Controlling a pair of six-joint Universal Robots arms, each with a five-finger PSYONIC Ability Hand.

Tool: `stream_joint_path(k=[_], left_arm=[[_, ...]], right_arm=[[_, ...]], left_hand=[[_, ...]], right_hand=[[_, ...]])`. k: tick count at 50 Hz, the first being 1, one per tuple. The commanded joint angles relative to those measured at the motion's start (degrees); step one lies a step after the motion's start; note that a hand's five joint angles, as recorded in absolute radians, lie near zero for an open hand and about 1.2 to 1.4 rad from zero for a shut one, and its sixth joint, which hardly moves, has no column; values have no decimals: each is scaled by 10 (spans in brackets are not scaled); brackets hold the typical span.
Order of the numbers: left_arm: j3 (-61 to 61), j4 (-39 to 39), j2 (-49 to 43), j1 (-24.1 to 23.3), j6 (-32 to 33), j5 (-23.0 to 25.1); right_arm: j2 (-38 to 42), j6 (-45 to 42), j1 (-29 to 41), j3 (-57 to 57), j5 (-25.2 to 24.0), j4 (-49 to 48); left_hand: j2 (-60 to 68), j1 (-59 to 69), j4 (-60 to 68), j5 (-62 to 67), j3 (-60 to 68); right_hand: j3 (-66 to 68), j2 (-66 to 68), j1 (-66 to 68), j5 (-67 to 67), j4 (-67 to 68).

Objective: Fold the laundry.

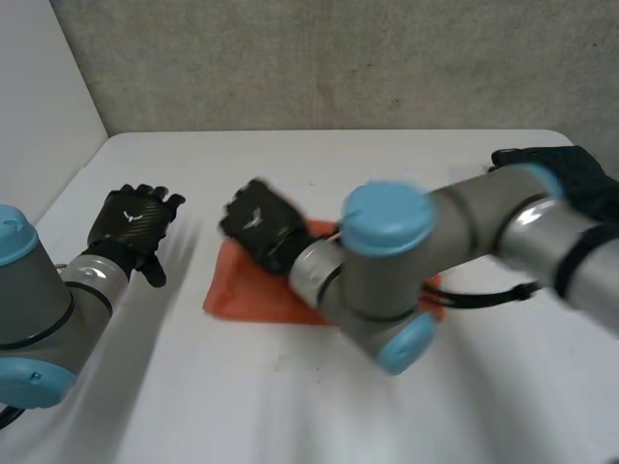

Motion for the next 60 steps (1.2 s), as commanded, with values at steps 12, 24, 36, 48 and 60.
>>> stream_joint_path(k=[12, 24, 36, 48, 60], left_arm=[[8, 12, -1, -14, -3, 4], [104, 4, -58, -143, -63, 4], [282, -117, -230, -192, -47, -47], [240, -143, -159, -216, -34, -151], [149, -141, 25, -213, -84, -148]], right_arm=[[-35, 136, -12, 8, 96, 121], [-165, 226, -171, 294, 93, 84], [-145, 217, -230, 363, 93, 10], [-179, 159, -277, 389, 96, 17], [-236, -4, -232, 263, 113, 43]], left_hand=[[-16, -6, -15, -28, -21], [-13, -3, -12, -25, -17], [-5, 6, -3, -16, -9], [-6, 4, -5, -18, -11], [-11, -1, -10, -23, -16]], right_hand=[[-578, -568, -463, -560, -584], [-578, -568, -463, -560, -584], [-157, -148, -42, -140, -163], [122, 132, 237, 140, 116], [122, 132, 237, 140, 116]])
